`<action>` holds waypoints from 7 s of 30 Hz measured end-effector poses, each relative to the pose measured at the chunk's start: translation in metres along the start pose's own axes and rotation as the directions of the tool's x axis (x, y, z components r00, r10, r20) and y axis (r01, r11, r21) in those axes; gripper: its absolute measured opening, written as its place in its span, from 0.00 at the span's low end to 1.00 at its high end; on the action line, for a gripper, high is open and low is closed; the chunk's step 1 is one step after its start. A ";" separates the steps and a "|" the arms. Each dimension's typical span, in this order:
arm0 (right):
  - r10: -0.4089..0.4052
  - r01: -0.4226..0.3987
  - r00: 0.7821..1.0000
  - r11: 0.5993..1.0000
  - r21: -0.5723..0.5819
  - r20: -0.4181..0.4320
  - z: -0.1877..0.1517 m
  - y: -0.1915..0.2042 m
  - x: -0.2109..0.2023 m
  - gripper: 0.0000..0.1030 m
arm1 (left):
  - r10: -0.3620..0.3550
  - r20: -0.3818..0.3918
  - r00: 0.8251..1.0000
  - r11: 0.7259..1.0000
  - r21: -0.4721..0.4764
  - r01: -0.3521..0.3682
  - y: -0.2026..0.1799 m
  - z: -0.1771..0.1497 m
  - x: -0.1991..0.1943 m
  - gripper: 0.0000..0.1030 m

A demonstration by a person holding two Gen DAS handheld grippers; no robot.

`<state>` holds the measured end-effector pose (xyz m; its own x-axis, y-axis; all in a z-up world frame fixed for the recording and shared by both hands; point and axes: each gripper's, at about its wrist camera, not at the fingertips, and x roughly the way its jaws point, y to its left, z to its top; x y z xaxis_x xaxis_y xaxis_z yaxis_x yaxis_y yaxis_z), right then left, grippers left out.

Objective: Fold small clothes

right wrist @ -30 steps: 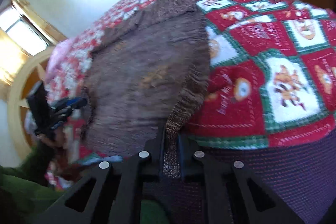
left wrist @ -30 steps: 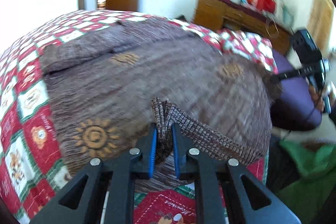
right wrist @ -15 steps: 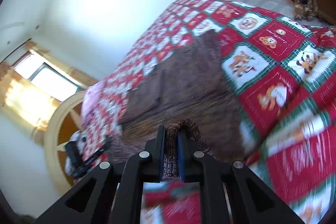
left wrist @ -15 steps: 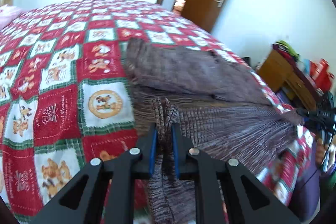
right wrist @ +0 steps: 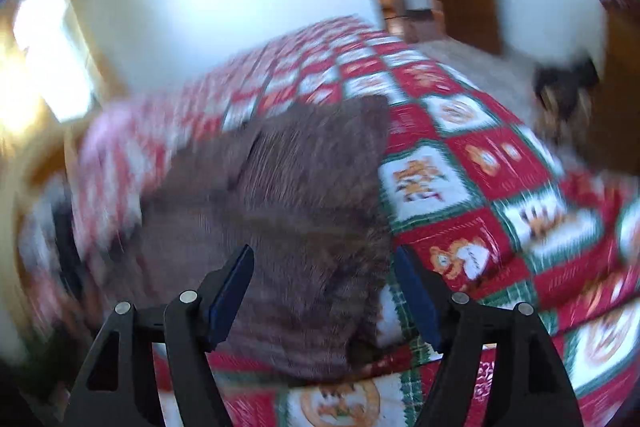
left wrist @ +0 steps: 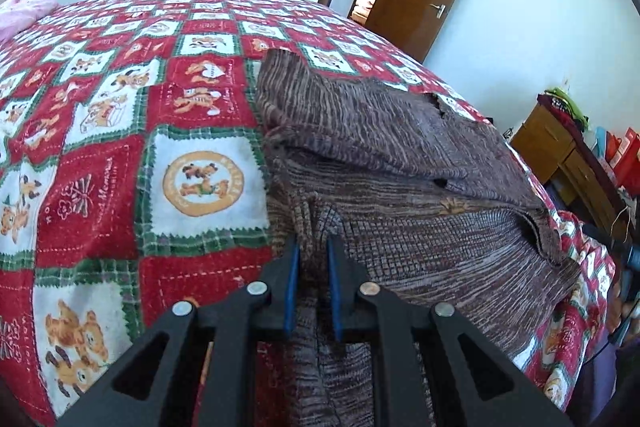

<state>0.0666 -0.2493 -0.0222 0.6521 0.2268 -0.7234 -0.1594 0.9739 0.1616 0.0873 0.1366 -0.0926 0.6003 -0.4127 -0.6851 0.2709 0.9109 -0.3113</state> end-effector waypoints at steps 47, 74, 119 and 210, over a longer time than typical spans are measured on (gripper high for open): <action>-0.099 0.093 0.993 0.992 -0.086 -0.063 -0.002 -0.014 0.017 0.58 | -0.091 0.034 0.995 0.993 -0.074 0.093 0.012 -0.006 -0.003 0.18; -0.080 0.087 0.989 0.995 0.053 -0.123 0.009 -0.018 0.055 0.09 | -0.297 0.068 0.952 0.928 -0.215 0.305 0.034 -0.003 -0.002 0.41; -0.101 0.102 0.994 0.994 -0.031 0.051 0.039 0.029 0.008 0.09 | -0.138 0.135 0.981 0.965 -0.203 0.164 0.031 -0.007 -0.021 0.06; -0.380 0.380 0.925 0.924 -0.034 0.022 0.148 -0.050 0.196 0.12 | -0.038 0.015 0.999 0.972 -0.233 0.041 0.015 0.147 0.102 0.08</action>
<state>0.3117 -0.2523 -0.0729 0.6798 -0.1599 -0.7158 0.0752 0.9860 -0.1489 0.2630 0.1084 -0.0700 0.6008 -0.4474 -0.6625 0.1127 0.8678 -0.4839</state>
